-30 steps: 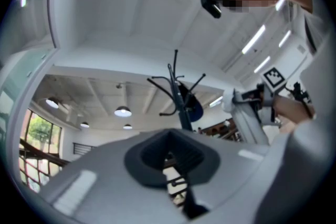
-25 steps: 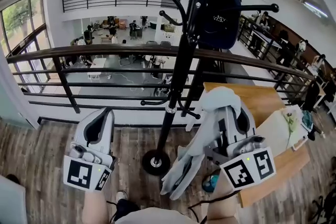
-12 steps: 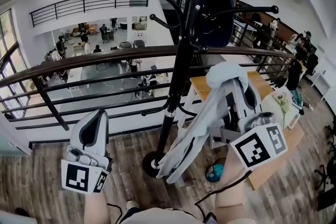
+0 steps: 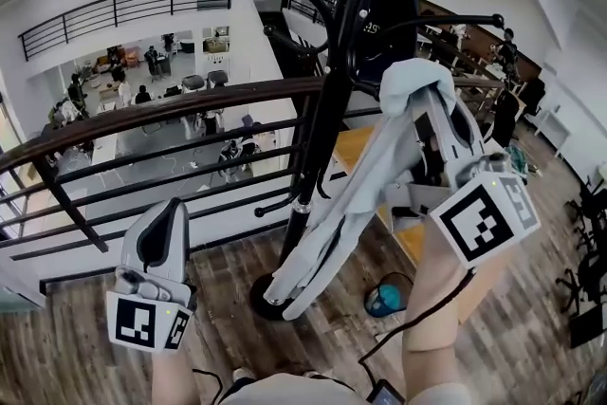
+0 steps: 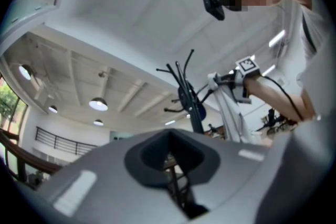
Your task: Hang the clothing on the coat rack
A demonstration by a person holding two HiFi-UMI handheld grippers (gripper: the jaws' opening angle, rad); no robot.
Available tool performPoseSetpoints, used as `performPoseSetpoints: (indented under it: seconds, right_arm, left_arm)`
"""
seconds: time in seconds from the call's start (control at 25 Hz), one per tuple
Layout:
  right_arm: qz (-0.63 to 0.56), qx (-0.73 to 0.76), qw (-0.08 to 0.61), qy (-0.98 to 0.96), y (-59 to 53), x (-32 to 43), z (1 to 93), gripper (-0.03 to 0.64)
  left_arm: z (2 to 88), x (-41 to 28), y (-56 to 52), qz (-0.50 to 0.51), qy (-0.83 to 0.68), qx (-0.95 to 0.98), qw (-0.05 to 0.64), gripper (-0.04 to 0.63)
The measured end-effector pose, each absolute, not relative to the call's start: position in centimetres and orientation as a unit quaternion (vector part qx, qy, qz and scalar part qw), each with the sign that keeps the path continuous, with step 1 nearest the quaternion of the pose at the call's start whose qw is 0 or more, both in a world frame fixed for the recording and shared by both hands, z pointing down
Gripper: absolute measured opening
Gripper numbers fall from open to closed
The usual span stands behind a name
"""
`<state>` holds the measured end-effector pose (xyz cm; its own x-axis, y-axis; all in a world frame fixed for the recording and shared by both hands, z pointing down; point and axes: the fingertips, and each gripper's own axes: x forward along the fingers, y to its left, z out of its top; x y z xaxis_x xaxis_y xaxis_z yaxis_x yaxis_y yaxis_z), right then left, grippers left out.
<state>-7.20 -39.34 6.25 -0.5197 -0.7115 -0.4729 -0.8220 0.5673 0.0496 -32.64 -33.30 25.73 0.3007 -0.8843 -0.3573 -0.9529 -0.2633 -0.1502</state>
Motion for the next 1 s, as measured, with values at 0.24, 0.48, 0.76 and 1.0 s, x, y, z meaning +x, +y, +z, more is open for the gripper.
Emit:
performPoseSetpoints:
  seconds: [0.24, 0.48, 0.76, 1.0]
  right_arm:
    - [0.161, -0.474, 0.181, 0.846, -39.9, -7.3, 4.3, 0.006]
    - [0.155, -0.504, 0.156, 0.835, -40.3, -7.4, 5.5, 0.006]
    - [0.151, -0.527, 0.14, 0.824, -40.5, -6.7, 7.1, 0.006]
    - [0.15, -0.543, 0.111, 0.819, -41.4, -6.3, 8.7, 0.006]
  left_arm:
    - [25.1, -32.7, -34.8, 0.113, 0.563, -0.802, 0.165, 0.006]
    - [25.1, -33.4, -35.6, 0.118, 0.548, -0.812, 0.162, 0.006]
    - [25.2, -33.4, -36.1, 0.121, 0.535, -0.821, 0.159, 0.006]
    - [25.4, -33.1, -36.4, 0.123, 0.534, -0.822, 0.156, 0.006]
